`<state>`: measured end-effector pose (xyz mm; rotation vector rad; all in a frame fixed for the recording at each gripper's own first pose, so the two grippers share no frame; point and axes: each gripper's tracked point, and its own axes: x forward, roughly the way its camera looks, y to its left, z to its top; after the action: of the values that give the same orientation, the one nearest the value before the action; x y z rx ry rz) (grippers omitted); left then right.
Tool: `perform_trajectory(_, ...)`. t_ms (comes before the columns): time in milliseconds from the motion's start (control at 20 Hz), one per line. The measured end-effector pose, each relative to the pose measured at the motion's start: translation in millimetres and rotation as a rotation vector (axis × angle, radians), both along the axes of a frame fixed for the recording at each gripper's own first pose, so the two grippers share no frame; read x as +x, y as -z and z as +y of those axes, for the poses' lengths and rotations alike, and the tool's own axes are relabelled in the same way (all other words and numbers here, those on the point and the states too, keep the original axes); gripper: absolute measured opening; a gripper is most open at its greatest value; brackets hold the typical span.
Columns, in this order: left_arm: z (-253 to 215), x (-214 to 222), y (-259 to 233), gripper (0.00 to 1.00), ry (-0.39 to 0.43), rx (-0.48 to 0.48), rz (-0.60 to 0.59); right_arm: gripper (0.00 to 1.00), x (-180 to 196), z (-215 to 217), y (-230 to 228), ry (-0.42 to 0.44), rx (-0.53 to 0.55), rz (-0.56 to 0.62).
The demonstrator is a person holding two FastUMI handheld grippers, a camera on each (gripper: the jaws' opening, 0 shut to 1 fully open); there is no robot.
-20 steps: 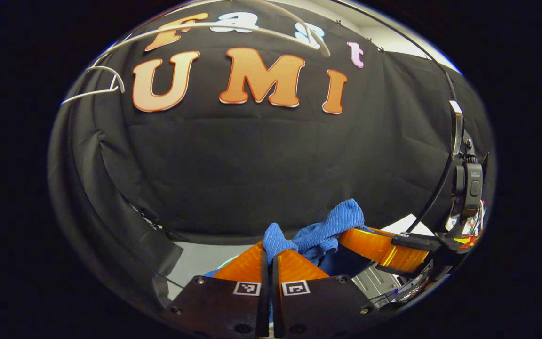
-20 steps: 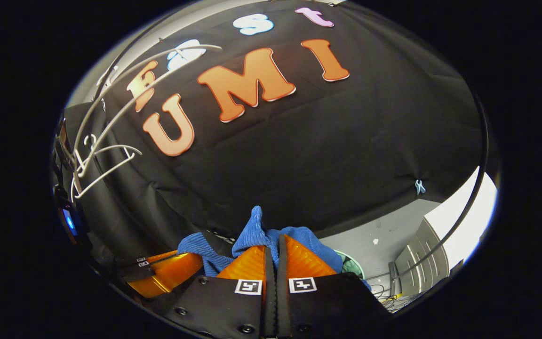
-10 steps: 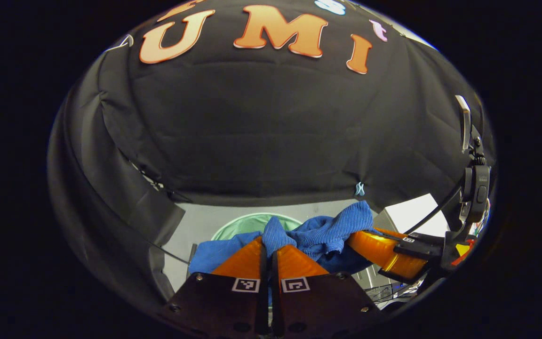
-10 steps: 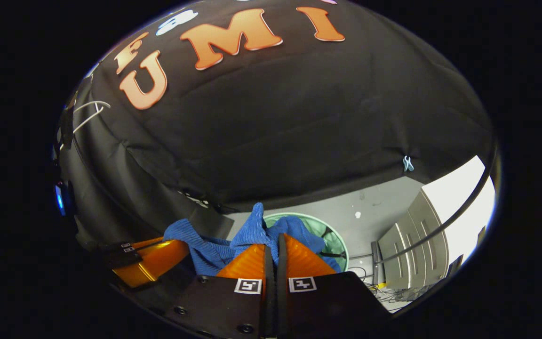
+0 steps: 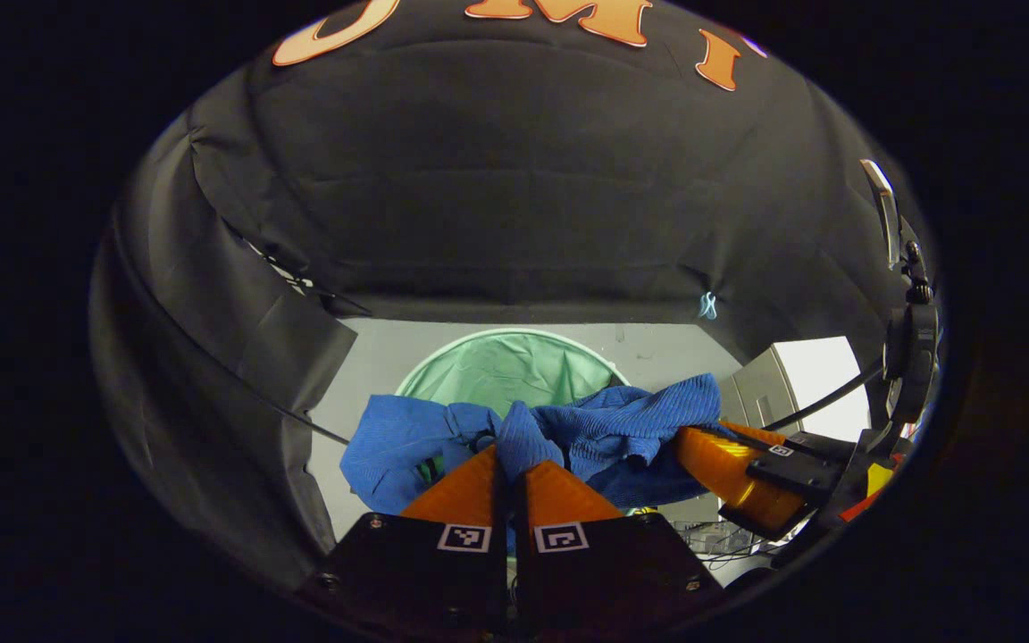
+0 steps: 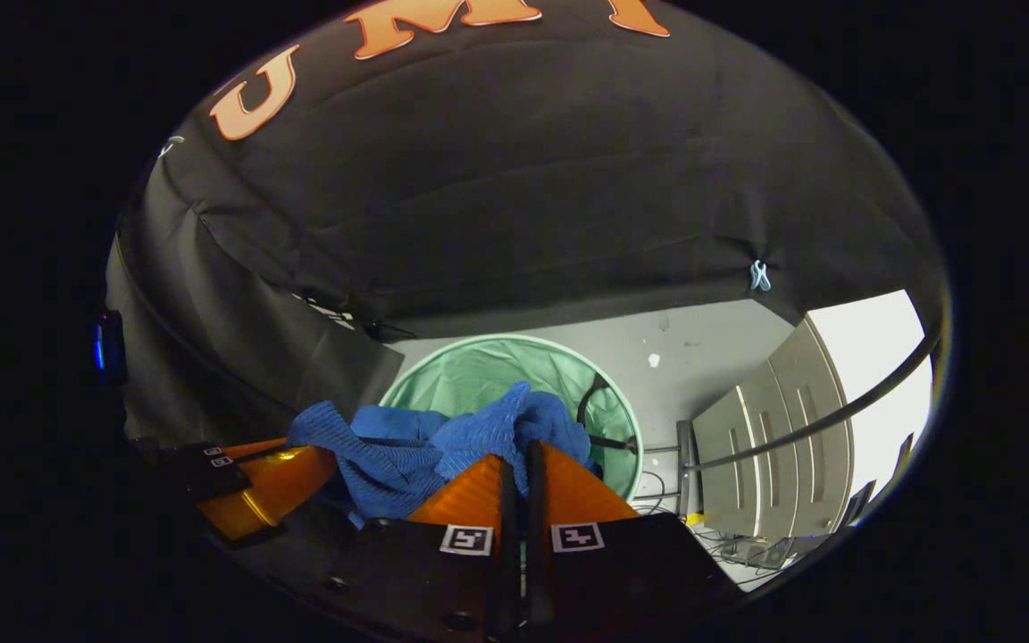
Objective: Grasp the clothes on the hanger with both hands and then place them into the laundry hamper below.
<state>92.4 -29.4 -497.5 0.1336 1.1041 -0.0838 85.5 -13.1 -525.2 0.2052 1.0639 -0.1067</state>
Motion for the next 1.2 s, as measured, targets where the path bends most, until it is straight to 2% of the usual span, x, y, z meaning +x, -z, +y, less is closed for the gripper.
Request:
perform_trajectory(200,-6.1,-0.2,6.0,0.09,0.015,0.021,0.026,0.11,-11.9,-10.3,8.3,0.040,0.012,0.039)
perform_trajectory(250,-8.3,-0.7,8.9,0.10,0.016,0.016,0.036,0.17,-14.8,-13.4,8.0,0.044,0.013,0.049)
perform_trajectory(300,-9.3,-5.6,8.2,0.07,0.018,0.009,0.052,0.16,-17.0,-15.0,7.2,0.044,0.016,0.057)
perform_trajectory(350,-9.7,-8.6,5.0,0.13,0.018,0.004,0.056,0.16,-15.7,-16.8,10.0,0.040,0.014,0.057)
perform_trajectory(400,-11.2,-6.6,2.2,0.20,0.018,0.001,0.048,0.07,-16.5,-18.4,4.0,0.030,0.020,0.052)
perform_trajectory(450,-10.8,-4.9,-1.2,0.23,0.017,0.001,0.040,0.22,-17.1,-18.0,-0.2,0.022,0.022,0.047)
perform_trajectory(500,-10.3,-6.2,-2.4,0.30,0.012,0.002,0.037,0.22,-18.0,-17.1,-6.1,0.015,0.028,0.041)
perform_trajectory(550,-12.1,-9.3,-9.1,0.38,0.003,-0.009,0.037,0.29,-19.3,-14.8,-14.3,0.007,0.032,0.030)
perform_trajectory(600,-13.7,-14.3,-17.8,0.39,-0.008,-0.017,0.034,0.43,-21.2,-13.2,-24.0,-0.003,0.030,0.018)
perform_trajectory(650,-16.3,-18.8,-27.5,0.47,-0.015,-0.033,0.025,0.51,-23.3,-12.3,-35.5,-0.010,0.022,0.004)
perform_trajectory(700,-17.8,-23.4,-41.0,0.57,-0.020,-0.043,0.011,0.66,-26.4,-15.6,-46.6,-0.016,0.014,-0.009)
perform_trajectory(750,-18.3,-27.6,-56.0,0.66,-0.024,-0.048,-0.008,0.71,-31.0,-17.7,-58.1,-0.018,0.007,-0.024)
perform_trajectory(800,-16.6,-32.1,-70.0,0.75,-0.028,-0.046,-0.030,0.90,-34.0,-18.3,-73.2,-0.015,0.001,-0.046)
perform_trajectory(850,-15.2,-35.1,-86.1,0.85,-0.037,-0.039,-0.058,0.84,-37.5,-17.6,-88.9,-0.009,0.002,-0.068)
perform_trajectory(900,-13.8,-38.5,-104.4,0.86,-0.045,-0.034,-0.092,1.00,-39.3,-18.9,-107.8,0.009,-0.004,-0.096)
perform_trajectory(1000,-13.5,-37.4,-145.3,0.88,-0.042,-0.026,-0.166,0.99,-34.2,-19.3,-152.4,0.023,-0.017,-0.177)
perform_trajectory(1100,-22.0,-29.2,-189.0,0.96,-0.023,-0.040,-0.257,0.99,-28.8,-23.1,-202.8,0.014,-0.050,-0.266)
perform_trajectory(1200,-35.6,-16.8,-233.8,0.95,-0.002,-0.057,-0.347,0.99,-20.5,-28.9,-258.0,0.024,-0.080,-0.373)
